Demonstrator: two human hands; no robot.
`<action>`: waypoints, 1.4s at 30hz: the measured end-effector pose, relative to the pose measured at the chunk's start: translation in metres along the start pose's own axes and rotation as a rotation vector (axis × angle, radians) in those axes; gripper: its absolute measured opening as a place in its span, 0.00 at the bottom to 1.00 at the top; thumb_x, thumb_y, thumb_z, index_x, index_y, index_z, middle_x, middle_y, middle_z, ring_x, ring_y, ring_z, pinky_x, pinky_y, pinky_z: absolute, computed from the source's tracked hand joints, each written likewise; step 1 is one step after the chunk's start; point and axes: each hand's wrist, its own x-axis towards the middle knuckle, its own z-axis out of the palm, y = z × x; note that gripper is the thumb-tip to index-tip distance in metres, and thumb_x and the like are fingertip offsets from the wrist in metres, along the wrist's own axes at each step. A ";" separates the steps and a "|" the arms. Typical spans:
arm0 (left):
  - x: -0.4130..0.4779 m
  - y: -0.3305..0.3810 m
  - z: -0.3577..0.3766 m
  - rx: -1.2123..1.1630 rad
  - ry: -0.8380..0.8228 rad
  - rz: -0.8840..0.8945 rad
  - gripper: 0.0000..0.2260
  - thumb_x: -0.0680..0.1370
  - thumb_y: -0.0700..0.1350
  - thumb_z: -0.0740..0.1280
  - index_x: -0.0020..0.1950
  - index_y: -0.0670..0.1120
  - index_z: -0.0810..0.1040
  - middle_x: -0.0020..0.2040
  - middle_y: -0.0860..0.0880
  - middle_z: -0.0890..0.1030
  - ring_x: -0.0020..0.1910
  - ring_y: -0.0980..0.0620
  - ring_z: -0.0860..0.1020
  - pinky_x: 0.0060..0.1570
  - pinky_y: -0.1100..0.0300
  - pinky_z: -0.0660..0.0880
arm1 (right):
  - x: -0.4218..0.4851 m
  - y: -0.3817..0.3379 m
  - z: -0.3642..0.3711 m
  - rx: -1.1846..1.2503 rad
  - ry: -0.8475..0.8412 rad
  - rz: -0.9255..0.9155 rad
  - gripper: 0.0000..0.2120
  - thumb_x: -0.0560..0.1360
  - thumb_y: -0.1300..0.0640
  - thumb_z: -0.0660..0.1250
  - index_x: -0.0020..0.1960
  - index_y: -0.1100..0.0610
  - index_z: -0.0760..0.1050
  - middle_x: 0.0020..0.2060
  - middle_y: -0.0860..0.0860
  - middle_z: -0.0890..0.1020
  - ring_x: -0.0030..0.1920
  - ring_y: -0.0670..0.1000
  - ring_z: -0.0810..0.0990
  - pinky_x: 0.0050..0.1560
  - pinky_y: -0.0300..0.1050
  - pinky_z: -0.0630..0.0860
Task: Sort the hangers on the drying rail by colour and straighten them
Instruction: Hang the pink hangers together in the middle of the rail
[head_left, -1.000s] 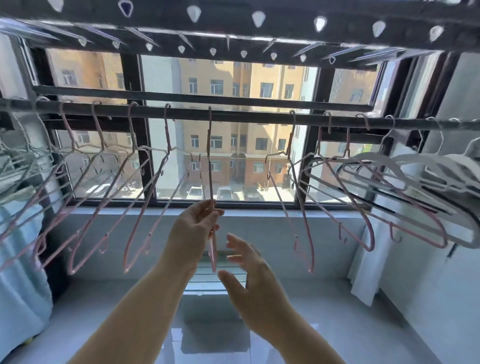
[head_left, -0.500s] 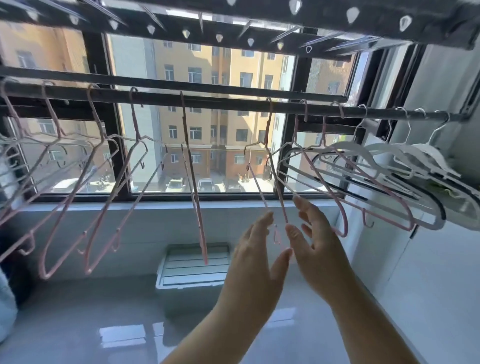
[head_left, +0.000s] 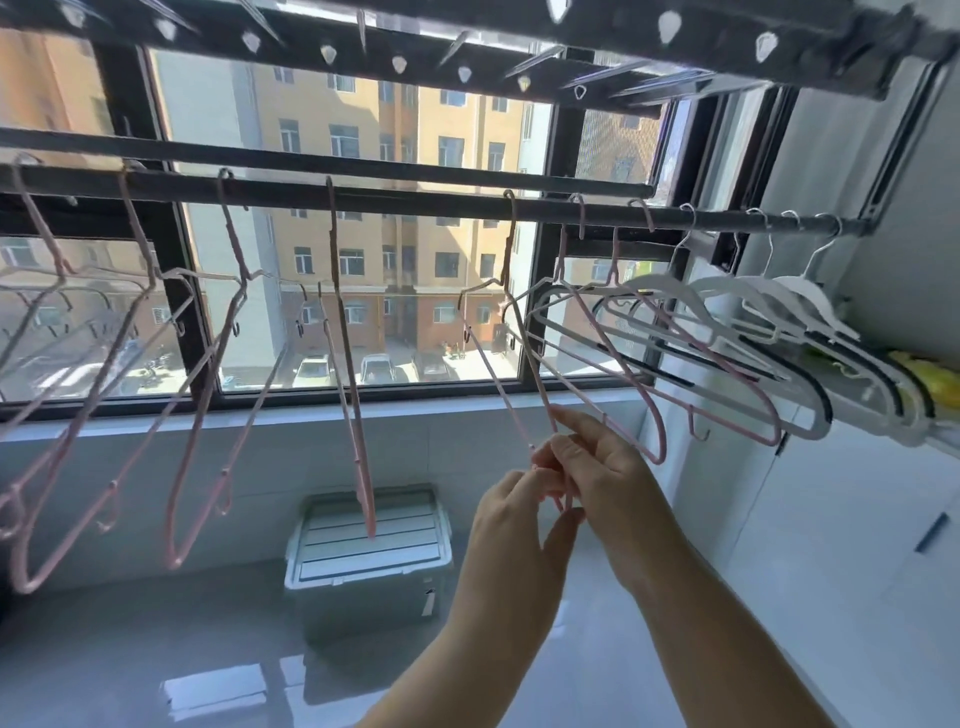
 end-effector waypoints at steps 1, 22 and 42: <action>0.001 0.000 -0.001 0.003 -0.002 0.005 0.08 0.74 0.43 0.67 0.52 0.53 0.77 0.48 0.62 0.74 0.50 0.62 0.72 0.50 0.75 0.66 | 0.001 -0.001 0.001 0.012 0.008 0.009 0.13 0.78 0.58 0.59 0.61 0.50 0.73 0.35 0.49 0.79 0.34 0.43 0.79 0.32 0.30 0.74; -0.010 -0.014 -0.043 -0.097 0.067 -0.009 0.10 0.69 0.32 0.67 0.45 0.46 0.79 0.39 0.56 0.78 0.40 0.61 0.75 0.40 0.75 0.70 | 0.001 -0.009 0.061 0.016 0.002 -0.153 0.16 0.78 0.61 0.57 0.50 0.40 0.75 0.23 0.48 0.68 0.26 0.47 0.69 0.31 0.44 0.72; -0.021 -0.028 -0.055 -0.143 0.070 -0.028 0.09 0.72 0.36 0.67 0.49 0.49 0.78 0.46 0.55 0.77 0.42 0.61 0.75 0.45 0.69 0.74 | -0.012 -0.013 0.081 0.065 -0.045 -0.037 0.14 0.79 0.62 0.55 0.55 0.48 0.75 0.28 0.51 0.73 0.27 0.44 0.74 0.27 0.32 0.74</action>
